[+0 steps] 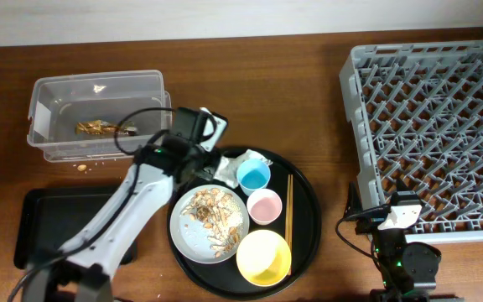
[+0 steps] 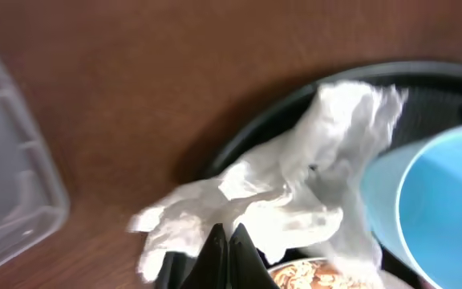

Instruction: Sort waste into correct bins and load items into the dishwasher rack

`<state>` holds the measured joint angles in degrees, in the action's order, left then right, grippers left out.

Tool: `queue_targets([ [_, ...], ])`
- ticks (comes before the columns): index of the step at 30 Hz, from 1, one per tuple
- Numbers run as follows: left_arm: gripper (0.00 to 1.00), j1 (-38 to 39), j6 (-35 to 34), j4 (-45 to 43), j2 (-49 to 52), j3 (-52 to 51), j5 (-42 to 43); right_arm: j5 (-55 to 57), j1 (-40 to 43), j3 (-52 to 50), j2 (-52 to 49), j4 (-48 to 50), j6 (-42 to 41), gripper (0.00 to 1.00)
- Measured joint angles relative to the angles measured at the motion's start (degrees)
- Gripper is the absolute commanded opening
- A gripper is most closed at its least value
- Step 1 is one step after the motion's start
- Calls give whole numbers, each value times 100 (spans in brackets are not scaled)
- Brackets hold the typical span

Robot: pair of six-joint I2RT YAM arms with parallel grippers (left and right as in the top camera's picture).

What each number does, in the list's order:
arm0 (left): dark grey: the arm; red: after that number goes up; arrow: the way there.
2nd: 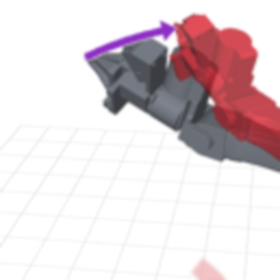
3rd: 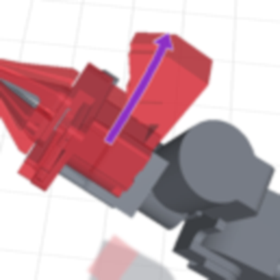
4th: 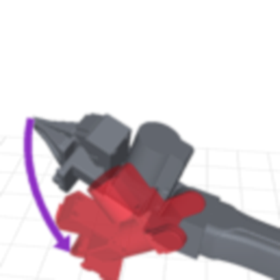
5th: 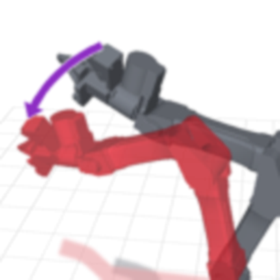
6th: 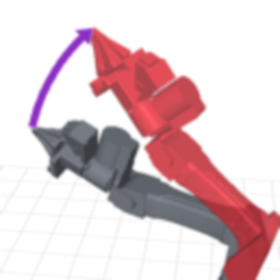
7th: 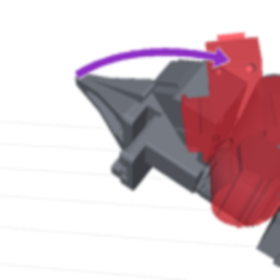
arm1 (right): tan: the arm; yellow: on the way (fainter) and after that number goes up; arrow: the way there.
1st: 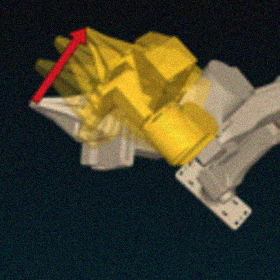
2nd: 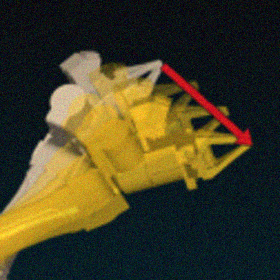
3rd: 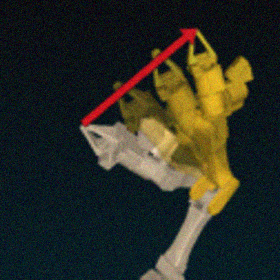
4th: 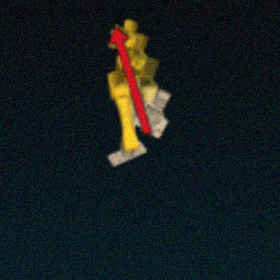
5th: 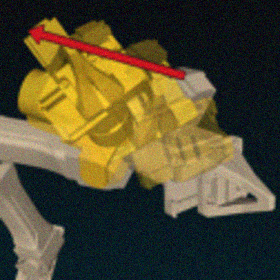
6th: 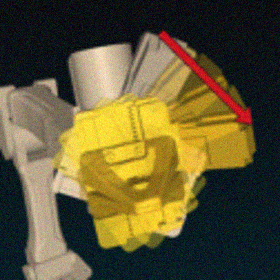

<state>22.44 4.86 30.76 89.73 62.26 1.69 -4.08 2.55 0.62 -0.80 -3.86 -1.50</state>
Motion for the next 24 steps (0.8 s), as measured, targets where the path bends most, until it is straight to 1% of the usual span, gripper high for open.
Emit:
queue_targets([
  [7,1,-535,-682,-219,-682,0,0,0,0,0,0,0,0,99],
  [10,1,-831,-914,-640,-942,2,-2,0,0,0,0,0,-2,99],
  [14,1,-1423,-1143,-1589,-1198,26,-20,0,0,0,0,0,-2,99],
  [20,2,-2140,-1888,-1974,-994,33,-560,0,0,0,0,0,-2,99],
  [21,11,-2240,-1952,-1989,-909,33,-605,0,0,0,0,0,0,99],
  [22,30,-2323,-1993,-1991,-798,33,-654,0,0,0,0,0,-2,99],
  [23,52,-2380,-2026,-1989,-704,33,-682,0,0,0,0,0,0,99],
  [24,62,-2468,-2085,-1987,-531,33,-732,0,0,0,0,0,-2,99],
])
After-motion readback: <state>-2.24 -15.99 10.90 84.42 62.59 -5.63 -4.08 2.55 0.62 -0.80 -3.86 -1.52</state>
